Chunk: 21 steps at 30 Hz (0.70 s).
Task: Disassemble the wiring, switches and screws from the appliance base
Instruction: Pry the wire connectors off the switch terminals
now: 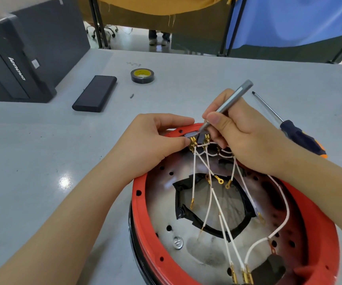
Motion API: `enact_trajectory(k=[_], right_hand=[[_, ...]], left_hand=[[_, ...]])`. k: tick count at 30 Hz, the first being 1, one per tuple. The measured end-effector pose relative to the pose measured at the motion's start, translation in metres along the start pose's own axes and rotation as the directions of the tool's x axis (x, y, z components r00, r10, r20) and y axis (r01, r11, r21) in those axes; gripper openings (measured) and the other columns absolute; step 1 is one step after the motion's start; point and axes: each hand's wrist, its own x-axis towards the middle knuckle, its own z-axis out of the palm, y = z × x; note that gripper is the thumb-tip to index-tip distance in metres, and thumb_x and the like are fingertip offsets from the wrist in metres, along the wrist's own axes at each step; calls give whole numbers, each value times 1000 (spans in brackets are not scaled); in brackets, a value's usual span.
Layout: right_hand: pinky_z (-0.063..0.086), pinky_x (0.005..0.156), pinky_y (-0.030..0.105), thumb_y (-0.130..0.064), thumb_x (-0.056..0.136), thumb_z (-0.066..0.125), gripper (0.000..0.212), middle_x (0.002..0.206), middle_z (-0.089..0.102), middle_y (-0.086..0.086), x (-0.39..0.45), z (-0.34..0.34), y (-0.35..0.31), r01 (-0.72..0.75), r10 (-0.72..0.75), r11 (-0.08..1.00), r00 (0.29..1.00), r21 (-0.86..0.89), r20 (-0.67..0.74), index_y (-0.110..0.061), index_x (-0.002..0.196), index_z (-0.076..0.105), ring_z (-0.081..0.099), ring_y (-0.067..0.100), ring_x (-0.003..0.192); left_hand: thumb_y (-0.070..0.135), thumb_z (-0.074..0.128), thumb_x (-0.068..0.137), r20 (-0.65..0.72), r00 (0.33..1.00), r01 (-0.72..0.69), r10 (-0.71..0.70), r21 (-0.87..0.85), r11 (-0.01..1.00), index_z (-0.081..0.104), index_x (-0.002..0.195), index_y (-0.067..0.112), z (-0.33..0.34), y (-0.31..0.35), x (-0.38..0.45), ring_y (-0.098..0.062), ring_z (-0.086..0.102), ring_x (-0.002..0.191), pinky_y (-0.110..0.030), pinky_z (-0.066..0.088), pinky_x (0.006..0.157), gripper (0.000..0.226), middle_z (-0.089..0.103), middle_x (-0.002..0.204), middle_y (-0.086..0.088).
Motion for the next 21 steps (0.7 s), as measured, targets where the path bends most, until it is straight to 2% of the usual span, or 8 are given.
enact_trajectory(k=[4, 11, 17, 21], right_hand=[[36, 54, 13, -22, 99, 41, 19, 65, 48, -11, 0, 3, 3, 12, -12, 999, 1000, -40, -1, -34, 86, 45, 45, 3, 56], [38, 53, 12, -23, 97, 41, 14, 66, 51, -13, 0, 4, 3, 7, -7, 1000, 1000, -25, -19, -32, 88, 46, 47, 2, 55], [37, 51, 12, -22, 97, 41, 13, 67, 52, -10, 0, 3, 3, 9, -9, 1000, 1000, -13, -15, -30, 89, 46, 46, 3, 53], [37, 50, 12, -21, 99, 42, 19, 65, 54, -11, 1, 3, 4, -4, 4, 1000, 1000, -16, -11, -34, 86, 46, 47, 3, 52]], left_hand=[[11, 71, 80, -2, 1000, 3, -3, -3, 1000, 72, 104, 34, 0, 1, -1, -18, 70, 94, -41, 53, 92, 33, 74, 93, 13], [12, 72, 80, -13, 1000, -14, 14, 9, 1000, 73, 102, 35, 1, 0, 0, -8, 70, 90, -35, 54, 91, 32, 73, 92, 19], [12, 72, 80, -5, 1000, -22, 22, 11, 1000, 73, 105, 33, 0, 0, 1, -6, 70, 90, -33, 53, 93, 33, 73, 95, 18], [12, 72, 80, -2, 1000, -25, 25, 10, 1000, 72, 104, 34, 0, -1, 2, -7, 70, 90, -34, 53, 92, 33, 73, 94, 18]])
